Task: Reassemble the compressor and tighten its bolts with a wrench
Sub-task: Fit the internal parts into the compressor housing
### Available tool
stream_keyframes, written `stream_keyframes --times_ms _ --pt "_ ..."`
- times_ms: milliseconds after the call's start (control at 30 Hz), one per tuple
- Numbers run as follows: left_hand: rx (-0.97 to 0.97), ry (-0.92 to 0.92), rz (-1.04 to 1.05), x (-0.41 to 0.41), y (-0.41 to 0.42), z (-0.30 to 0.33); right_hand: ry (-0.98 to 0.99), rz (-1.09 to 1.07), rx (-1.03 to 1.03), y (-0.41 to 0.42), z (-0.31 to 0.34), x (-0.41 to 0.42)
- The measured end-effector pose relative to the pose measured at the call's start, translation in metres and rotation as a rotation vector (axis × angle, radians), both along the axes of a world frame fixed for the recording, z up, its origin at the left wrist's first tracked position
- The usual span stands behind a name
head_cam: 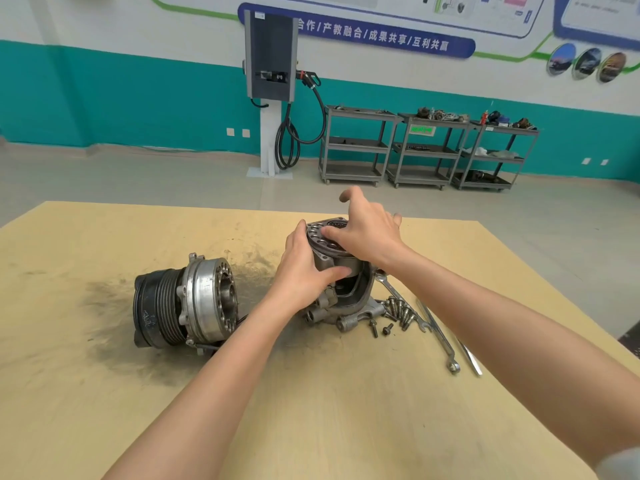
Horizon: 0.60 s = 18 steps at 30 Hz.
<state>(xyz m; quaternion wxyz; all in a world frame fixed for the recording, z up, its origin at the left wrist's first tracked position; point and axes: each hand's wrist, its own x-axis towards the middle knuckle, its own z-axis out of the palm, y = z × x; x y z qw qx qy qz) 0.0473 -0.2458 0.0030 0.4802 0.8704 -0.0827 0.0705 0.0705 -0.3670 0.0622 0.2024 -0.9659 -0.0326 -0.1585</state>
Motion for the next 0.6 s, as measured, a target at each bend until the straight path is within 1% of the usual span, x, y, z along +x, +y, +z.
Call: stream_keyframes --times_ms 200,333,500,600 --pt "0.007 -0.024 0.006 0.0 -0.001 -0.002 -0.04 -0.012 0.024 0.0 -0.001 0.0" --pt "0.009 -0.033 0.004 0.002 0.0 -0.003 -0.072 -0.02 -0.078 0.003 0.001 -0.001" --pt "0.012 -0.038 -0.003 0.003 0.0 -0.005 -0.003 -0.021 -0.107 0.003 0.014 -0.001" --pt "0.019 -0.043 0.0 0.004 0.0 -0.005 0.005 -0.015 -0.154 0.005 0.017 -0.003"
